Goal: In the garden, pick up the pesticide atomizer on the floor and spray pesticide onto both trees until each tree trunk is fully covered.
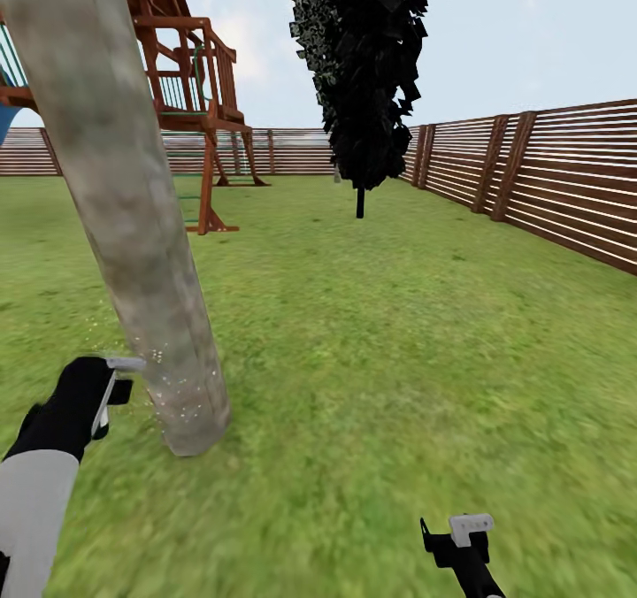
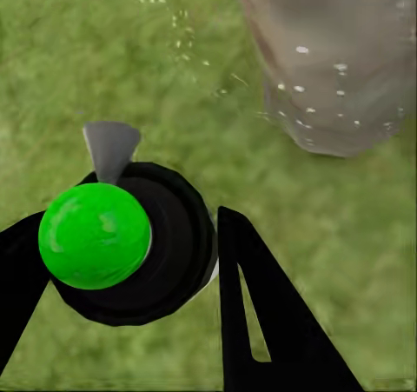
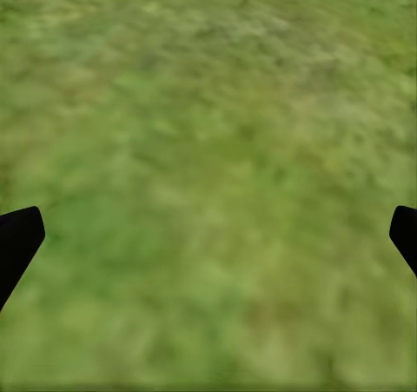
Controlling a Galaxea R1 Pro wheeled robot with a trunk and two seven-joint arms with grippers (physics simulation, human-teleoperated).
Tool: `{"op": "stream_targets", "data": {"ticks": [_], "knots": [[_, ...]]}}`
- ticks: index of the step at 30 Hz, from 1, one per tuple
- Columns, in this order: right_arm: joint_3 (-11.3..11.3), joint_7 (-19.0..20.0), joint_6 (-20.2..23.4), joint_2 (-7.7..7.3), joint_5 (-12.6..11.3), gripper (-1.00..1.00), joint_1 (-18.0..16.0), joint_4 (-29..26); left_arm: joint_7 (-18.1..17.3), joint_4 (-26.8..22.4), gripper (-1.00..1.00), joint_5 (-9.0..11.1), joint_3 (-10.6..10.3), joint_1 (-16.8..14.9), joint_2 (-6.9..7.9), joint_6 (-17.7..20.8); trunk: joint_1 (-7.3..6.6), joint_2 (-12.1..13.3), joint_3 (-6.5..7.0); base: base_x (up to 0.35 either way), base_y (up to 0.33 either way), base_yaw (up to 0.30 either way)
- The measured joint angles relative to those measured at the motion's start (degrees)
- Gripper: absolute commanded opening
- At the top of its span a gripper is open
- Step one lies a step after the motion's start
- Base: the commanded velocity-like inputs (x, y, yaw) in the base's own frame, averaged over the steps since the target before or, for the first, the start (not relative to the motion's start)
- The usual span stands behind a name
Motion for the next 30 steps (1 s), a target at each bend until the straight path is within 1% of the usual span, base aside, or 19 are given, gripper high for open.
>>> {"op": "stream_targets", "data": {"ticks": [1, 2, 3, 4, 5, 6, 7, 8, 9, 10, 11, 12, 13, 16, 18, 23, 25, 27, 30], "knots": [[0.0, 0.0, 0.0, 0.00, 0.0, 1.00, 0.0, 0.0, 0.0, 0.1, -1.00, 0.2, -0.5, 1.2, -0.57, -0.1, 0.00, 0.0, 0.00, 0.000, 0.000, 0.000], [0.0, 0.0, 0.0, 0.00, 0.0, 1.00, 0.0, 0.0, 0.0, 0.0, -1.00, 0.3, -1.8, 2.1, -1.51, -0.1, 0.00, 0.0, 0.00, 0.000, 0.000, 0.000], [0.0, 0.0, 0.0, 0.00, 0.0, 1.00, 0.0, 0.0, 0.1, 0.0, -1.00, 0.5, -3.4, 2.5, -2.68, -0.1, 0.00, 0.0, 0.01, 0.000, 0.000, 0.000], [0.0, 0.0, 0.0, 0.00, 0.0, 1.00, 0.0, 0.0, 0.1, -0.1, -1.00, 0.4, -4.4, 2.7, -3.57, -0.1, -0.01, 0.0, 0.01, 0.000, 0.000, 0.000], [0.0, 0.0, 0.0, 0.00, 0.0, 1.00, 0.0, 0.0, 0.2, -0.4, -1.00, 0.3, -5.6, 2.9, -4.95, -0.1, 0.00, 0.0, 0.01, 0.000, 0.000, 0.000], [0.0, 0.0, 0.0, 0.00, 0.0, 1.00, 0.0, 0.0, 0.0, -0.4, -1.00, 0.4, -6.0, 2.9, -5.53, 0.1, 0.00, 0.0, 0.01, 0.000, 0.000, 0.000], [0.0, 0.0, 0.0, 0.00, 0.0, 1.00, 0.0, 0.0, -0.1, -0.3, -1.00, -0.3, -6.1, 3.0, -5.46, 0.2, -0.01, 0.0, 0.01, 0.000, 0.000, 0.000], [0.0, 0.0, 0.0, 0.00, 0.0, 1.00, 0.0, 0.0, -0.1, 0.0, -1.00, -0.3, -6.0, 3.0, -5.18, 0.3, -0.01, 0.0, 0.01, 0.000, 0.000, 0.000], [0.0, 0.0, 0.0, 0.00, 0.0, 1.00, 0.0, 0.0, -0.2, 0.1, -1.00, -0.5, -5.4, 3.1, -4.66, 0.3, -0.01, 0.0, 0.01, 0.000, 0.000, 0.000], [0.0, 0.0, 0.0, 0.00, 0.0, 1.00, 0.0, 0.0, -0.2, 0.2, -1.00, -0.5, -3.2, 3.5, -3.45, 0.2, -0.01, 0.0, 0.01, 0.000, 0.000, 0.000], [0.0, 0.0, 0.0, 0.00, 0.0, 1.00, 0.0, 0.0, -0.2, 0.2, -1.00, -0.7, -2.1, 4.5, -2.77, 0.0, 0.00, 0.0, 0.00, 0.000, 0.000, 0.000], [0.0, 0.0, 0.0, 0.00, 0.0, 1.00, 0.0, 0.0, -0.1, 0.3, -1.00, 0.0, -1.6, 5.4, -2.51, -0.1, 0.00, 0.0, 0.00, 0.000, 0.000, 0.000], [0.0, 0.0, 0.0, 0.00, 0.0, 1.00, 0.0, 0.0, -0.1, 0.3, -1.00, 0.0, -1.5, 6.0, -2.43, -0.5, 0.00, 0.0, 0.01, 0.000, 0.000, 0.000], [0.0, 0.1, 0.0, 0.00, 0.0, 1.00, 0.0, 0.0, 0.3, 0.1, -1.00, 0.3, -1.4, 6.9, -3.07, -3.2, -0.02, 0.0, 0.01, 0.119, -0.156, 0.000], [0.0, 0.0, -0.1, 0.00, 0.0, 1.00, 0.0, 0.0, 0.4, -0.3, -1.00, 0.4, -1.3, 6.9, -3.79, -3.5, -0.02, 0.0, 0.01, 0.161, -0.218, 0.046], [0.0, 0.0, 0.0, 0.00, 0.0, 1.00, 0.0, 0.0, 0.6, -0.7, -1.00, 0.2, -1.1, 6.9, -5.03, -3.5, -0.02, 0.0, 0.01, 0.167, -0.228, 0.244], [0.0, 0.0, -0.1, 0.01, 0.0, 1.00, 0.0, 0.0, 0.7, -0.6, -1.00, -0.1, -1.1, 7.1, -5.09, -3.6, -0.02, 0.0, 0.01, 0.154, -0.238, 0.276], [0.0, 0.1, -0.1, 0.07, 0.0, 1.00, 0.0, 0.0, 0.7, -0.7, -1.00, 0.0, -1.1, 8.1, -5.07, -3.7, -0.02, 0.0, 0.01, 0.147, -0.242, 0.229], [0.0, 0.1, -0.1, 0.08, 0.0, 1.00, 0.0, 0.0, 1.2, -0.8, -1.00, -0.1, -1.1, 8.6, -5.19, -3.7, -0.02, 0.0, 0.01, 0.144, -0.244, 0.049]]}}
